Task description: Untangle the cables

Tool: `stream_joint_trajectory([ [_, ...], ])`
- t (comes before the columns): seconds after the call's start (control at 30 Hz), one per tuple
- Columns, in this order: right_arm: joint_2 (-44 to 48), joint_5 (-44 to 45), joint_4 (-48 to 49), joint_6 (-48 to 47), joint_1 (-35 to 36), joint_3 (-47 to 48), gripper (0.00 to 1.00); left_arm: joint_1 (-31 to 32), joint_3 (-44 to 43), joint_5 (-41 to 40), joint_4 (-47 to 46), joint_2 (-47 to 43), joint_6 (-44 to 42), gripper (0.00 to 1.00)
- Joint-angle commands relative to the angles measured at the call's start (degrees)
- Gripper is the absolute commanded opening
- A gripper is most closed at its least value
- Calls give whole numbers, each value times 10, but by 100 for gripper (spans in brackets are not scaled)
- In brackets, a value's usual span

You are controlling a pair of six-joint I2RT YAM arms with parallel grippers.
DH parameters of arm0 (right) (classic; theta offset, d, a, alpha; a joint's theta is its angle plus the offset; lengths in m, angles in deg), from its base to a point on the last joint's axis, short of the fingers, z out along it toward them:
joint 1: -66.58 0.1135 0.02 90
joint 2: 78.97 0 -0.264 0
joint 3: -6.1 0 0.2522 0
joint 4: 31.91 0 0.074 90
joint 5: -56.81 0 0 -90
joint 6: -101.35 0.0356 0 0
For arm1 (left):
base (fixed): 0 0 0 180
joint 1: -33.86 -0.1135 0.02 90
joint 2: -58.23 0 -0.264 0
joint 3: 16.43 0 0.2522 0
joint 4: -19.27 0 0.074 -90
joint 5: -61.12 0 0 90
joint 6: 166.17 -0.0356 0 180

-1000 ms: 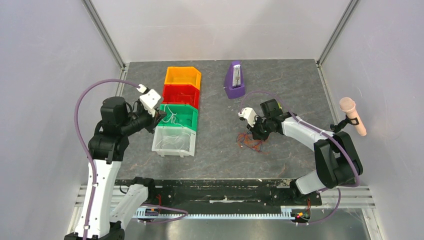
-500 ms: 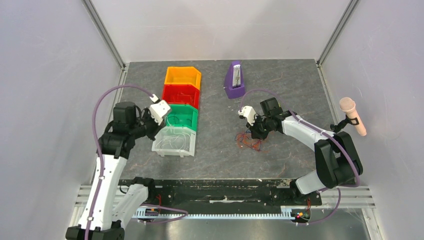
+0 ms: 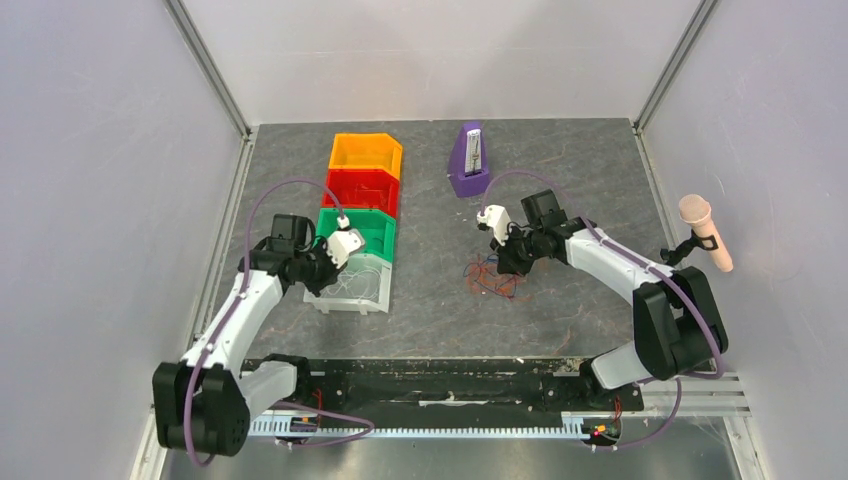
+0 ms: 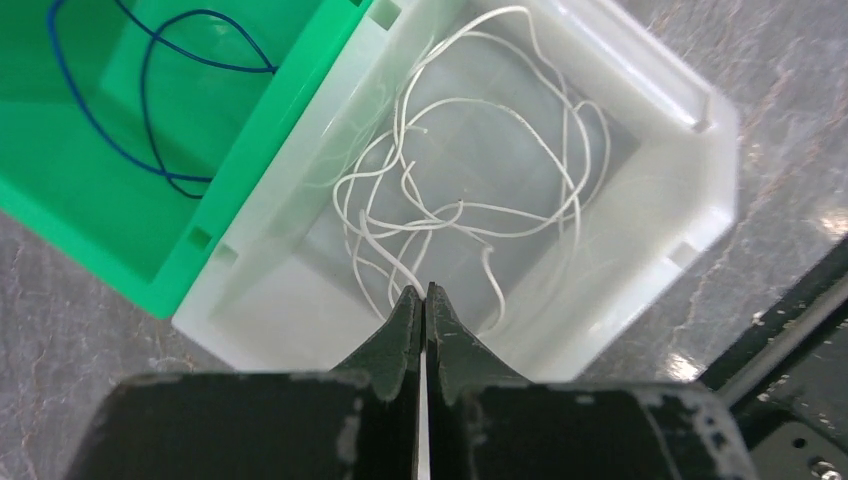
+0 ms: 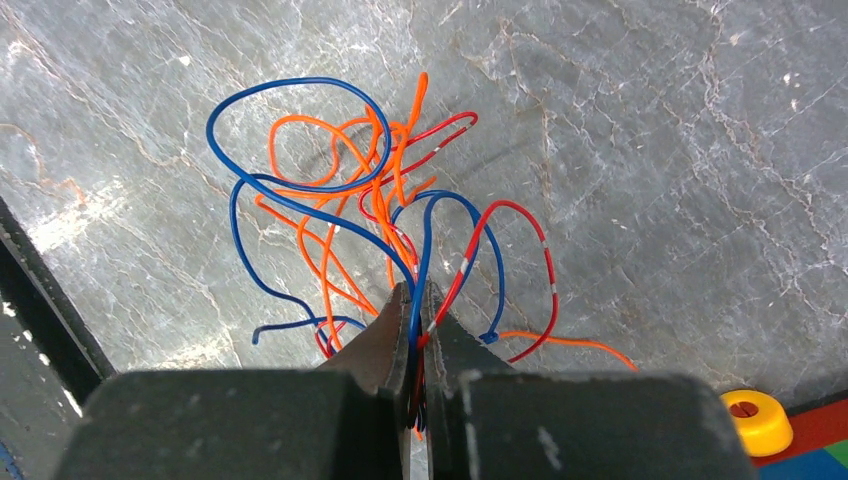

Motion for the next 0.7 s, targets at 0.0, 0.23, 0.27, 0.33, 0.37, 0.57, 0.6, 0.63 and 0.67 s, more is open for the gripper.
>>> stream_joint_trajectory([
  [0.0,26,-21,0,15,-1,27,0,0,12,-16,-72,48,-62,2],
  [0.23,34,-22,0,21,-1,23,0,14,26,-47,-106,91,-88,2],
  [0.27,33,-22,1,22,-1,23,0,17,27,-49,-108,94,-88,2],
  [0.33,31,-23,3,23,-2,23,0,21,21,-48,-105,94,-85,6],
  [0.37,31,-24,4,24,-1,25,0,22,9,-36,-90,86,-82,16],
  [0.57,36,-42,7,40,-2,35,0,21,-86,37,32,2,-57,56],
  [0.6,40,-49,10,46,-1,36,0,21,-110,40,60,-4,-56,59],
  [0.63,42,-58,12,55,-1,37,0,22,-132,44,88,-7,-58,60],
  [0.67,44,-66,15,64,-1,38,0,21,-156,49,121,-10,-57,61],
])
